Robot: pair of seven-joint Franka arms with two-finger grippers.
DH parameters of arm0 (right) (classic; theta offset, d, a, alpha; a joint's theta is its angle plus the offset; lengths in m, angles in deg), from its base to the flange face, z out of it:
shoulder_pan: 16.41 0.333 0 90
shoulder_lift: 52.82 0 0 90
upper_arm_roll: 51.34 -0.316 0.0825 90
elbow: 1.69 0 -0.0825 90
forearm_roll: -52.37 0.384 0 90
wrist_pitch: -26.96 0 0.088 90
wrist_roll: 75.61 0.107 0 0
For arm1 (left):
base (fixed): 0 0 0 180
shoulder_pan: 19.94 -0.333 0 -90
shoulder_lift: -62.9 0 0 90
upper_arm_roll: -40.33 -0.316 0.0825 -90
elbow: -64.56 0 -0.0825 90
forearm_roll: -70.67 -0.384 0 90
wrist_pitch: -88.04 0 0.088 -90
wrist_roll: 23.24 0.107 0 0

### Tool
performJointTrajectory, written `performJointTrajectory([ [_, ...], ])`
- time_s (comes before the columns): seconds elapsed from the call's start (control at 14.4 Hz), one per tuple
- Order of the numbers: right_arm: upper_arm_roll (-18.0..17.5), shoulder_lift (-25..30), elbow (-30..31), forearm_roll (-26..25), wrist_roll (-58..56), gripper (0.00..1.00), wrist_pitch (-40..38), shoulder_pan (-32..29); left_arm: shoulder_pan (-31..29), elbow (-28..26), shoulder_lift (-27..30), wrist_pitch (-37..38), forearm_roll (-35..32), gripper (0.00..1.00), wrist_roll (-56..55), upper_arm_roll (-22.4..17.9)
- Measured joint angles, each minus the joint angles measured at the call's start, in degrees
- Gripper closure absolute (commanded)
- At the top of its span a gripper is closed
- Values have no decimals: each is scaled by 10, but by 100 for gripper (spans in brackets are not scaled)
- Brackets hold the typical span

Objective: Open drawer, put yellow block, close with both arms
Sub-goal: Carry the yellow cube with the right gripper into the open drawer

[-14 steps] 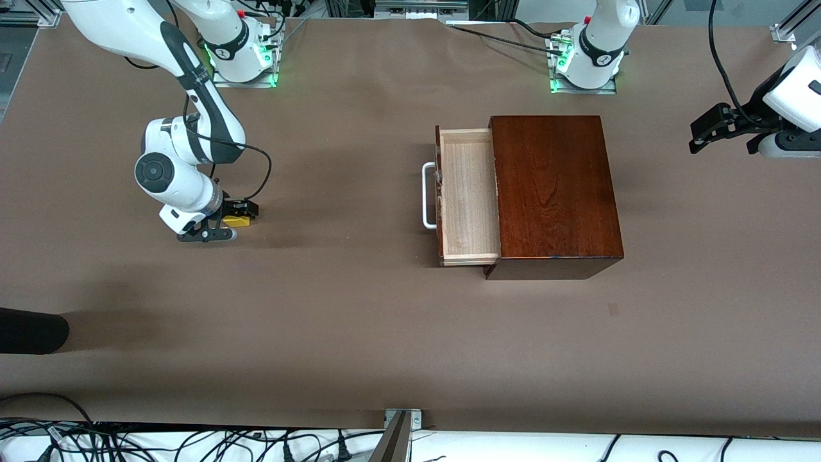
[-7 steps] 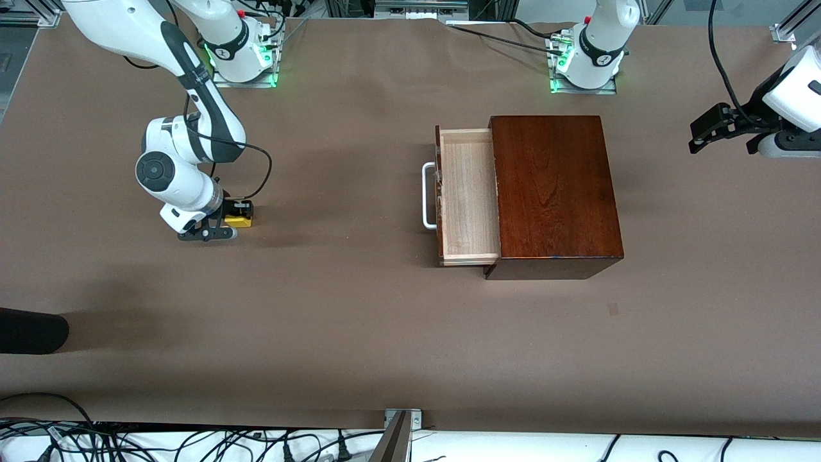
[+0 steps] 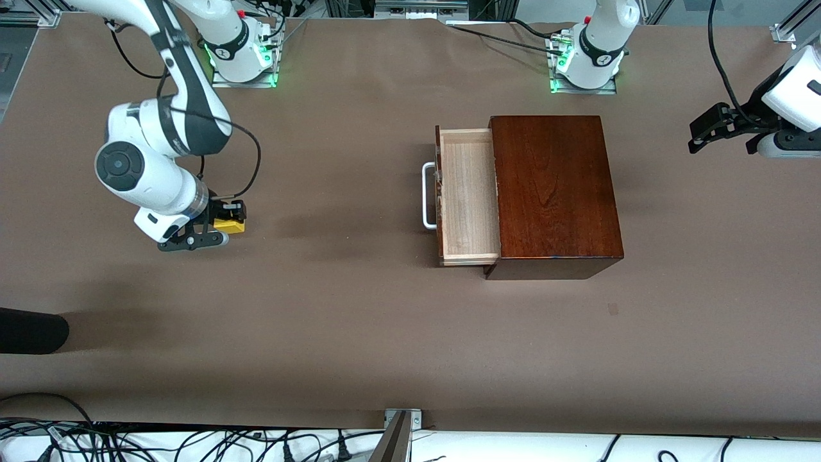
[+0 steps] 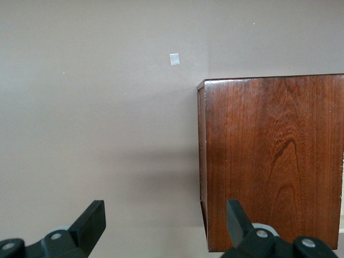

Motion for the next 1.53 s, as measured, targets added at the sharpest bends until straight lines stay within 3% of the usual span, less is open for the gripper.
performJointTrajectory([
  [0.42, -32, -24, -159, 1, -7, 100, -115, 62, 1, 1, 0, 0, 0, 0, 0, 1],
  [0.9, -43, -80, -251, 5, -41, 100, -111, 227, 1, 1, 0, 0, 0, 0, 0, 1],
  [1.11, -44, -108, -278, 1, -78, 100, -64, 285, 2, 1, 0, 0, 0, 0, 0, 1],
  [1.32, -44, -143, -301, -51, -97, 100, -35, 342, 2, 1, 0, 0, 0, 0, 0, 1],
  [1.53, -44, -181, -323, -70, -126, 100, -32, 398, 2, 1, 0, 0, 0, 0, 0, 1],
])
